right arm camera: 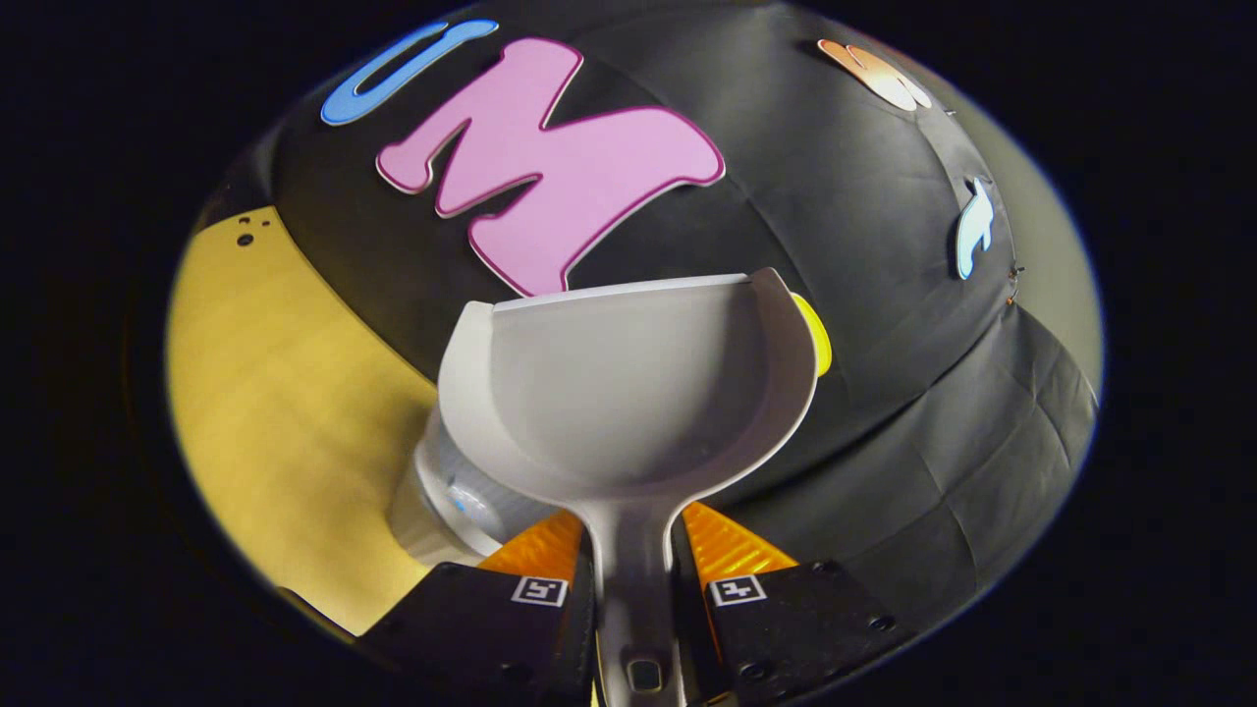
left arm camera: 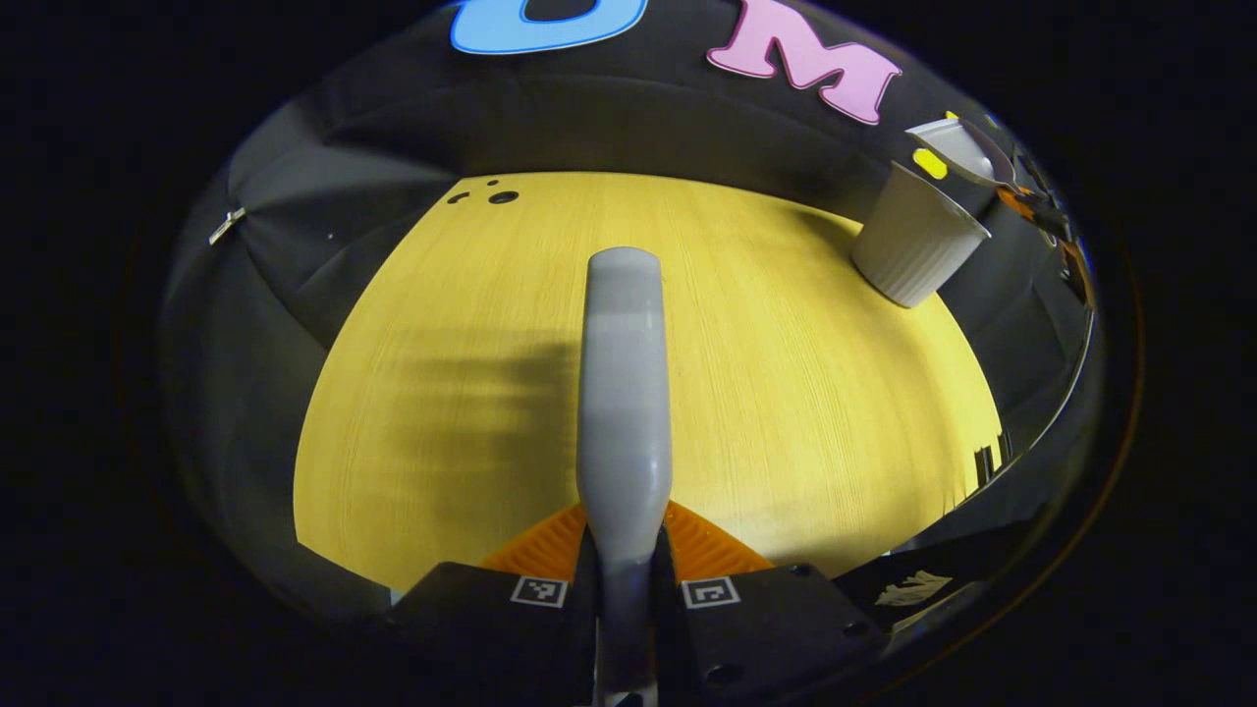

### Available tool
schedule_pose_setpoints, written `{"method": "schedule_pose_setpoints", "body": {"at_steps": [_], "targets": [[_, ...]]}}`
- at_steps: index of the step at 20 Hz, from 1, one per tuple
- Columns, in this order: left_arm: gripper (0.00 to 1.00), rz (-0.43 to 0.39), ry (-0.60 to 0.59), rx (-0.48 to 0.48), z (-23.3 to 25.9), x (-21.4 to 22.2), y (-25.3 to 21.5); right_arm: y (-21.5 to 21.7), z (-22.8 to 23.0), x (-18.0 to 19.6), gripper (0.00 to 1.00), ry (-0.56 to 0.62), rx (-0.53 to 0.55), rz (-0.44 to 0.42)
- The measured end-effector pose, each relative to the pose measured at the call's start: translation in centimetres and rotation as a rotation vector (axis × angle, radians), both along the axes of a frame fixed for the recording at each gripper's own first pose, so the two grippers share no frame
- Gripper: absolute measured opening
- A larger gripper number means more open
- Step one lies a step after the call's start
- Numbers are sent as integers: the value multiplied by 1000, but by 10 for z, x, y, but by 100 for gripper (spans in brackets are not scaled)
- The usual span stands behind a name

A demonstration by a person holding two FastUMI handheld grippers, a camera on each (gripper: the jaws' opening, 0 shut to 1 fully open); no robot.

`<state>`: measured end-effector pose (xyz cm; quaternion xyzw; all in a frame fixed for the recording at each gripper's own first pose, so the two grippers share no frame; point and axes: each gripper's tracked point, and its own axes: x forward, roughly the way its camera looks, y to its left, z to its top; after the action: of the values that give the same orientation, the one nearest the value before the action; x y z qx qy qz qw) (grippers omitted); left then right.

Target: Pick up the small broom and dustpan from the desktop, sweep the trash into the dustpan with the broom, and then empty the trash into the garbage bin.

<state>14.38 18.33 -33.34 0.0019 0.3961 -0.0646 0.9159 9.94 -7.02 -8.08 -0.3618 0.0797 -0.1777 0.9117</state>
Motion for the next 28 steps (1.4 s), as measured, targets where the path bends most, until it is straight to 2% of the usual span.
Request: {"method": "schedule_pose_setpoints", "body": {"at_steps": [4,6,7,12,13,16,17,18,20,21,22,27,28], "targets": [[24,31,-4,-6,-8,-1,16,53,7,-3,37,33,197,151],[28,38,1,8,-15,-3,25,81,3,-3,38,83,264,222],[25,38,-3,27,-17,-3,32,90,-1,2,38,107,286,254],[28,25,-20,79,-16,4,49,91,-10,-2,38,305,406,350],[24,25,-23,84,-15,5,50,89,-8,-4,38,357,438,359],[24,14,-16,72,-20,15,49,89,10,-4,38,493,503,351],[31,9,-10,67,-23,20,48,86,17,-3,38,526,528,339],[31,5,-6,62,-26,25,46,87,19,1,38,553,556,323],[28,1,18,49,-33,31,34,88,19,10,38,607,616,277],[28,0,27,43,-37,36,30,88,24,16,38,629,646,252],[24,-2,39,45,-42,41,27,90,24,18,38,644,666,233],[28,-41,85,85,-56,53,12,91,23,21,38,697,707,183],[24,-45,99,91,-60,56,10,90,25,24,38,703,724,175]]}}
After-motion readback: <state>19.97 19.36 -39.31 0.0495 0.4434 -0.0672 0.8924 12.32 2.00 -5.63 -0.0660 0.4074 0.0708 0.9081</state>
